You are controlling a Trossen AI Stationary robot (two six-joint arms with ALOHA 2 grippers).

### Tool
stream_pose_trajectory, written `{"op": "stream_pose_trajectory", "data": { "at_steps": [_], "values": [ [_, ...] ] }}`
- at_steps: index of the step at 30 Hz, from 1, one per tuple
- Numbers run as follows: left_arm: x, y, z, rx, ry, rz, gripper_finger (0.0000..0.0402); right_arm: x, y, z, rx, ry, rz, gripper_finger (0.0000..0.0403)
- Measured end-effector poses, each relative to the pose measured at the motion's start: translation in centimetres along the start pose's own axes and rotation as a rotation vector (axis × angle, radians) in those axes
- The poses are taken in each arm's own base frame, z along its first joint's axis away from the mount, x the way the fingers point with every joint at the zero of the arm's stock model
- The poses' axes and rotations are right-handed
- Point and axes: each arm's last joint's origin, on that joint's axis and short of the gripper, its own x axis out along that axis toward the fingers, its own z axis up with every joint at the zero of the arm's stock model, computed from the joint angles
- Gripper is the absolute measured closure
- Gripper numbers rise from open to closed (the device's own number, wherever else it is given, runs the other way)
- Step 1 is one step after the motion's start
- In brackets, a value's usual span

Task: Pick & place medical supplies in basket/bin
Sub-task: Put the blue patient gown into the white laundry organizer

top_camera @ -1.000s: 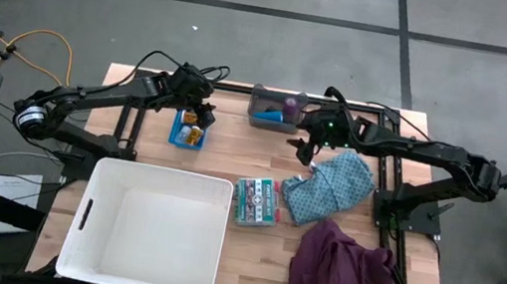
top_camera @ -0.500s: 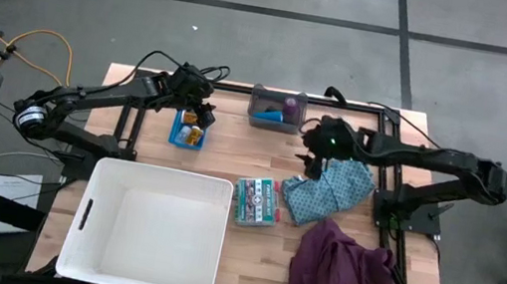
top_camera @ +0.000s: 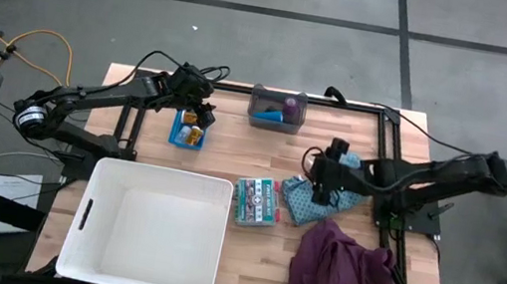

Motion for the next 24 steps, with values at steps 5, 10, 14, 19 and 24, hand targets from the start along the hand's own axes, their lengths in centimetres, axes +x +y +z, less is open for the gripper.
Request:
{"op": "stream_pose_trajectory", "data": {
  "at_steps": [5,10,14,19,24],
  "values": [
    [0.0,0.0,0.0,0.000,0.000,0.000,0.0208,-0.5,1.2,-0.7,0.004,0.046,0.005,0.0141],
    [0.0,0.0,0.0,0.000,0.000,0.000,0.0208,-0.4,2.4,-1.2,0.033,0.087,0.022,0.0141],
    [0.0,0.0,0.0,0.000,0.000,0.000,0.0208,0.3,4.0,-1.5,-0.022,0.130,0.035,0.0141],
    [0.0,0.0,0.0,0.000,-0.002,0.000,0.0208,1.0,6.8,-2.0,-0.088,0.151,0.079,0.0141],
    [0.0,0.0,0.0,0.000,-0.004,0.000,0.0208,0.9,9.7,-2.6,-0.158,0.139,0.134,0.0141]
  ]
}}
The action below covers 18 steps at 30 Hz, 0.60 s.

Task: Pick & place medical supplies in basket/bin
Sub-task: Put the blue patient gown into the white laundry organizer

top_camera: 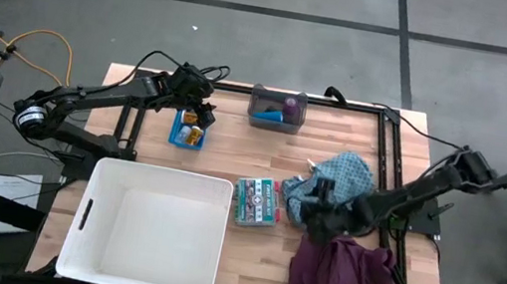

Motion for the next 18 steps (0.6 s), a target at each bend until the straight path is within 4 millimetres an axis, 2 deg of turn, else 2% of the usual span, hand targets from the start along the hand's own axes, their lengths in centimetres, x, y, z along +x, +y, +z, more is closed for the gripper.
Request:
{"op": "stream_pose_trajectory", "data": {
  "at_steps": [8,18],
  "values": [
    [0.0,0.0,0.0,0.000,0.000,0.000,0.0208,0.5,3.2,-0.9,-0.048,0.026,0.029,0.0141],
    [0.0,0.0,0.0,0.000,0.000,0.000,0.0208,1.1,3.7,-1.1,-0.059,0.049,0.025,0.0141]
  ]
}}
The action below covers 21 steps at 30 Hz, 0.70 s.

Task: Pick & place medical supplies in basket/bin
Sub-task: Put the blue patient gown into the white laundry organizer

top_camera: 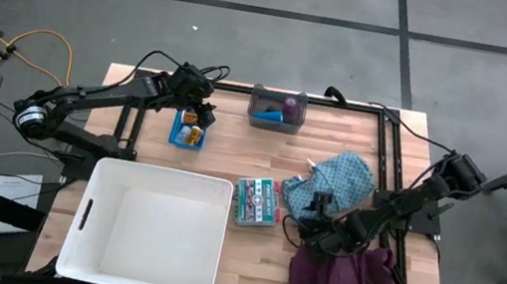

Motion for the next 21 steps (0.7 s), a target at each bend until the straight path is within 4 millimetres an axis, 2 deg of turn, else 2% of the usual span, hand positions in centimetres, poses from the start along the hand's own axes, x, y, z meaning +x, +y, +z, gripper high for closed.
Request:
{"op": "stream_pose_trajectory", "data": {
  "at_steps": [13,21],
  "values": [
    [0.00,0.00,0.00,0.000,0.000,0.000,0.0208,0.02,0.13,0.45,0.029,-0.037,0.022,0.0140],
    [0.00,0.00,0.00,0.000,0.000,0.000,0.0208,0.04,0.09,0.47,-0.004,-0.037,0.021,0.0109]
  ]
}}
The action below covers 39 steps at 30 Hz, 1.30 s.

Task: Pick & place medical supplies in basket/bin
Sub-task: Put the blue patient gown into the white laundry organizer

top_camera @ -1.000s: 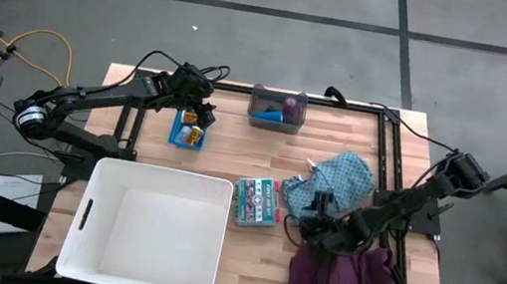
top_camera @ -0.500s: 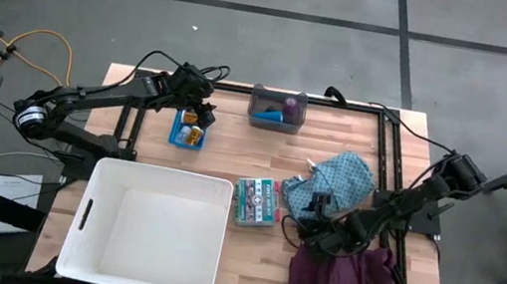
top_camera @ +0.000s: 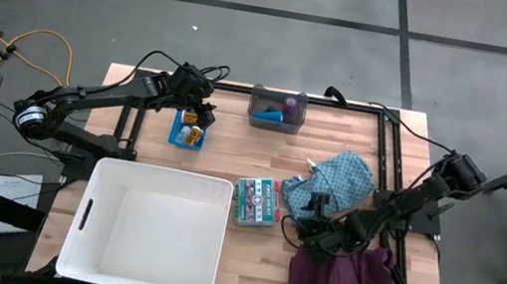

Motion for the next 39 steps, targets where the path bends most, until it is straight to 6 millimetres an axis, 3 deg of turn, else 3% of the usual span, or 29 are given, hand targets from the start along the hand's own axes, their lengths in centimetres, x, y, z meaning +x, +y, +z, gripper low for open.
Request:
{"op": "stream_pose_trajectory", "data": {
  "at_steps": [13,25,39],
  "values": [
    [0.0,0.0,0.0,0.000,0.000,0.000,0.0208,0.1,0.0,0.0,-0.005,0.002,-0.006,0.0083],
    [0.0,0.0,0.0,0.000,0.000,0.000,0.0208,3.3,1.5,-1.0,-0.134,0.107,-0.088,0.0085],
    [0.0,0.0,0.0,0.000,0.000,0.000,0.0208,5.1,1.9,-1.9,-0.210,0.153,-0.247,0.0085]
  ]
}}
